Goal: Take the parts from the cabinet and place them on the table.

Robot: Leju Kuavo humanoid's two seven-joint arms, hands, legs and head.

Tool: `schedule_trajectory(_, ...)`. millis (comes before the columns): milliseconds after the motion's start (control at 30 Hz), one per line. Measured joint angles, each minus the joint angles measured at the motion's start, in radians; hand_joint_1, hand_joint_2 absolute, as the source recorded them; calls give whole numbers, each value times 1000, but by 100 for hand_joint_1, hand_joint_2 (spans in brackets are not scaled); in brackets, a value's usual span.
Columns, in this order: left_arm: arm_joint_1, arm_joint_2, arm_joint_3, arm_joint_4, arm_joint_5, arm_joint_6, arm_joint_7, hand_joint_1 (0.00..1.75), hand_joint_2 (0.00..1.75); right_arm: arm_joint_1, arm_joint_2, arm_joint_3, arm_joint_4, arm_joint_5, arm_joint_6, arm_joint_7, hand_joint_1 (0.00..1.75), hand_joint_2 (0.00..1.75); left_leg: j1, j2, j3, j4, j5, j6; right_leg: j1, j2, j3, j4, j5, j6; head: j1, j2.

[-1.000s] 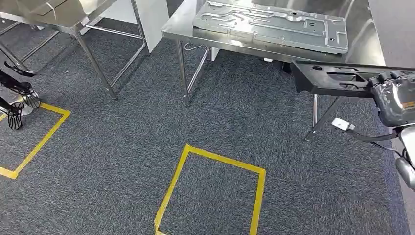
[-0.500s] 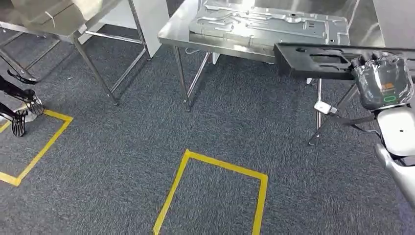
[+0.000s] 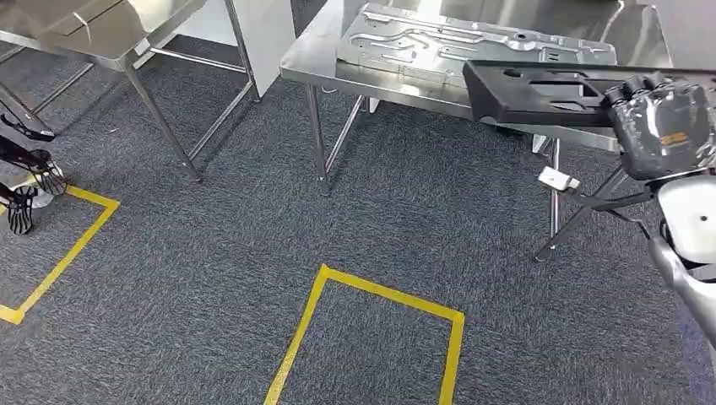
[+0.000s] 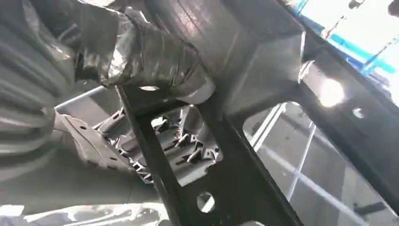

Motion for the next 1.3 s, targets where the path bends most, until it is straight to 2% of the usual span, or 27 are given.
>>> schedule_trajectory(67,4,-2,-1,0,-1,3,-10,0,175,3,-26,-5,-13,-4,12,-8,175,175,-1,-1,16,1,-16,4,1,0,-87,135,-30,4,0,0)
schedule_trajectory(100,4,-8,-2,0,-3,8,-13,0,175,6,-35,-7,-16,-5,16,-9,175,175,-1,-3,25,2,-24,3,1,0,-110,150,-11,6,0,0)
schedule_trajectory(133,4,-13,-3,0,-3,13,-12,0,175,7,-40,-9,-16,-5,18,-9,175,175,-1,-4,38,5,-35,2,0,-1,-109,118,37,8,0,0)
schedule_trajectory(200,4,-23,-6,0,1,16,-10,0,175,6,-48,-17,-19,-9,19,-9,175,175,-1,-5,65,14,-60,-2,-2,-3,-62,-30,153,9,0,0)
schedule_trajectory(233,5,-26,-6,0,2,17,-7,0,175,4,-51,-24,-22,-13,20,-9,175,175,-1,-5,73,22,-75,-8,-2,-4,-44,-87,180,8,0,0)
schedule_trajectory(267,6,-26,-6,0,3,18,-4,0,175,-1,-51,-26,-23,-16,25,-8,175,175,-8,-5,68,28,-84,-17,9,-5,-31,-85,165,8,2,0)
schedule_trajectory(300,6,-28,-6,0,3,18,-3,0,175,-7,-56,-29,-27,-20,31,-8,175,175,-7,-5,66,35,-88,-21,5,-4,-18,-119,138,-4,1,0)
schedule_trajectory(367,3,-29,-6,0,3,17,-1,0,175,-1,-59,-32,-27,-38,37,-8,175,175,-6,-1,67,30,-89,-25,9,0,-21,-113,138,-14,1,0)
schedule_trajectory(433,-1,-24,-6,0,4,16,-1,0,175,-1,-64,-37,-31,-51,40,-8,175,175,-7,0,72,40,-108,-35,-1,-1,-3,-123,131,-24,1,0)
schedule_trajectory(467,-1,-27,-6,0,4,16,-1,0,175,-1,-65,-44,-31,-54,40,-8,175,175,-6,1,53,84,-121,-45,-4,-3,7,-126,126,-32,1,0)
schedule_trajectory(567,-2,-27,-6,0,4,16,-1,0,175,-4,-65,-48,-32,-54,43,-10,175,175,8,2,-94,310,-187,-61,-2,-2,20,-128,113,-35,1,0)
schedule_trajectory(600,-2,-28,-6,0,4,16,-1,0,175,-3,-65,-48,-31,-57,45,-11,175,175,9,2,-127,346,-180,-62,-2,-1,27,-128,106,-34,1,0)
schedule_trajectory(633,-2,-29,-6,0,4,16,1,0,175,-2,-65,-48,-32,-64,50,-13,175,175,8,2,-137,336,-150,-60,-1,0,36,-128,100,-34,1,0)
schedule_trajectory(667,0,-29,-6,0,4,16,22,0,175,-2,-65,-48,-31,-81,62,-15,175,175,8,2,-123,275,-91,-54,0,1,51,-128,90,-33,1,0)
schedule_trajectory(733,5,-24,-9,0,3,14,53,0,175,18,-68,-57,-25,-92,40,-23,175,175,0,1,-62,105,26,-30,4,1,78,-132,74,-31,1,0)
schedule_trajectory(767,12,-14,-12,1,3,12,54,0,175,39,-67,-63,-10,-84,3,-24,175,175,-3,2,-41,78,18,-17,2,0,81,-140,68,-28,1,0)
schedule_trajectory(833,12,-11,-17,1,3,6,55,0,175,58,-67,-63,16,-64,-45,-26,175,175,-12,2,-20,41,0,-3,0,1,87,-152,67,-12,1,0)
schedule_trajectory(900,12,-11,-19,1,3,6,59,0,175,87,-71,-65,31,-46,-80,-26,175,175,-11,2,-4,16,-4,3,3,-2,105,-147,83,0,1,0)
schedule_trajectory(967,14,-12,-22,1,4,6,60,0,175,97,-71,-69,40,-43,-94,-24,175,175,-6,1,36,-13,-3,6,-3,-2,96,-111,61,0,2,0)
schedule_trajectory(1000,14,-12,-22,1,4,6,61,0,175,96,-72,-72,45,-40,-99,-23,175,175,-6,0,40,-14,-7,11,-2,-1,65,-56,34,-1,1,0)
schedule_trajectory(1067,15,-10,-22,2,4,6,62,0,175,100,-74,-77,50,-37,-101,-23,175,175,-6,-1,49,-12,-19,13,-1,0,-29,85,-25,9,1,0)
schedule_trajectory(1100,15,-11,-22,1,4,6,62,0,175,107,-74,-77,53,-36,-101,-23,175,175,-6,-2,54,-9,-27,12,-1,0,-70,130,-32,14,1,0)
schedule_trajectory(1133,15,-12,-23,1,4,6,62,0,175,115,-73,-77,57,-36,-102,-23,175,175,-5,-3,62,-5,-36,10,-3,-1,-88,128,-10,18,2,0)
schedule_trajectory(1167,14,-13,-23,1,4,6,62,0,175,119,-74,-77,60,-36,-102,-22,175,175,-4,-3,72,0,-47,6,-5,-2,-82,81,38,18,1,0)
schedule_trajectory(1233,15,-16,-23,1,5,6,63,0,175,126,-74,-83,61,-36,-100,-17,175,175,-1,-3,93,13,-73,-3,-11,-3,-31,-83,158,24,2,0)
schedule_trajectory(1267,18,-16,-23,2,6,6,65,0,175,137,-72,-90,62,-36,-98,-12,175,175,0,-3,91,15,-86,-11,-9,-4,-24,-105,157,20,1,0)
schedule_trajectory(1300,13,-16,-23,2,6,6,65,0,175,139,-72,-94,63,-34,-91,-9,175,175,-3,-3,95,27,-92,-18,1,-5,-31,-125,127,13,3,0)
